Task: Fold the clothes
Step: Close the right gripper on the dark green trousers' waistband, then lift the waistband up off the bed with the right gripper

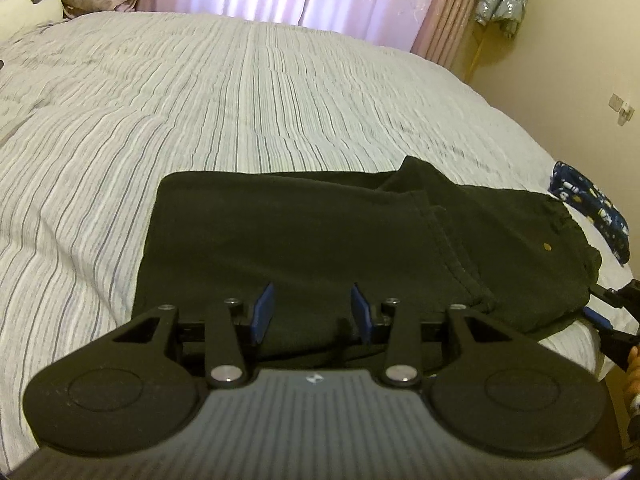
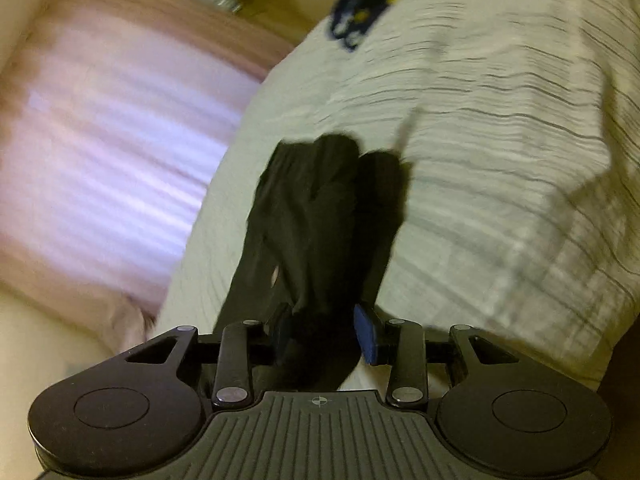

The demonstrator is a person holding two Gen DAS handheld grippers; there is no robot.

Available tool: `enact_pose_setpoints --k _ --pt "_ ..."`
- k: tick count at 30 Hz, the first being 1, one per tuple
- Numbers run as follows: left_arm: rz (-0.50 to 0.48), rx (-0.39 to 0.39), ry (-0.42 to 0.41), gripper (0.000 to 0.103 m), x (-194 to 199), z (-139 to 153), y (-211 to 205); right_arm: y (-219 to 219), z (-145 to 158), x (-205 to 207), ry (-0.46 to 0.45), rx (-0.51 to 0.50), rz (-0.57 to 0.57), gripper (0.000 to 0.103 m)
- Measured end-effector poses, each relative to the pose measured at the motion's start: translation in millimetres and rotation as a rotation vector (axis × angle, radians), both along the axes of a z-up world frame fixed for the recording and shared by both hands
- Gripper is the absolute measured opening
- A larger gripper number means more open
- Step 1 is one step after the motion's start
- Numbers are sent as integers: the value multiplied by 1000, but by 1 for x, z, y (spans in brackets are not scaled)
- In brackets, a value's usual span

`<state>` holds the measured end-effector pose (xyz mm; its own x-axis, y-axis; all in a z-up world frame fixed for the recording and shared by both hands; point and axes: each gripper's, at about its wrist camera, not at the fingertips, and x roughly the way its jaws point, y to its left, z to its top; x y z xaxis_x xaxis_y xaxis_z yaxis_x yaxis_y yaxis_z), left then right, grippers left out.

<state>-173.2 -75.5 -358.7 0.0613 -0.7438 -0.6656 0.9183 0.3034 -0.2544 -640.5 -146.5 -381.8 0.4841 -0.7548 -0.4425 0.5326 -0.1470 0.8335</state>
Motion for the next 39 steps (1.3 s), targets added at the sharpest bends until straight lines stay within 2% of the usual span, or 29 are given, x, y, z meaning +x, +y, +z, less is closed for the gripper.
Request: enact_pose_setpoints --k 2,6,8,12,15,19,27,29,30,31,35,37,39 --pt "1 -6 8 36 3 1 2 -8 -5 -11 -63 18 -33 39" --pt "24 -8 82 36 15 -2 4 -26 -13 -21 -154 62 -81 39" --pt "34 -8 115 36 21 -4 6 -28 -13 -22 -152 62 -78 39" --pt "42 -9 128 36 26 -4 5 -22 -3 -32 -151 79 -88 39" --pt "43 -10 138 36 28 -6 4 -14 -2 -37 -155 74 -91 55" --pt "24 -17 151 36 24 -8 1 -15 -7 -37 -186 71 -97 55" --pt "31 -36 191 36 29 -12 -1 -34 -16 -22 -133 17 -30 54" --pt "27 -34 200 36 31 -17 -4 -34 -16 -21 -114 15 -22 48" --pt "23 -30 204 36 32 -20 -5 -34 -17 -22 -111 18 -20 39" --pt "19 -25 206 36 32 -23 -7 -33 -19 -22 -108 21 -18 36" --pt "-21 10 127 36 26 -28 -16 -33 -16 -22 -83 36 10 29" --pt "-14 -1 138 35 27 -23 -14 -36 -6 -17 -23 46 16 24" --pt "13 -38 175 35 34 -18 -6 -36 11 -6 91 46 22 21"
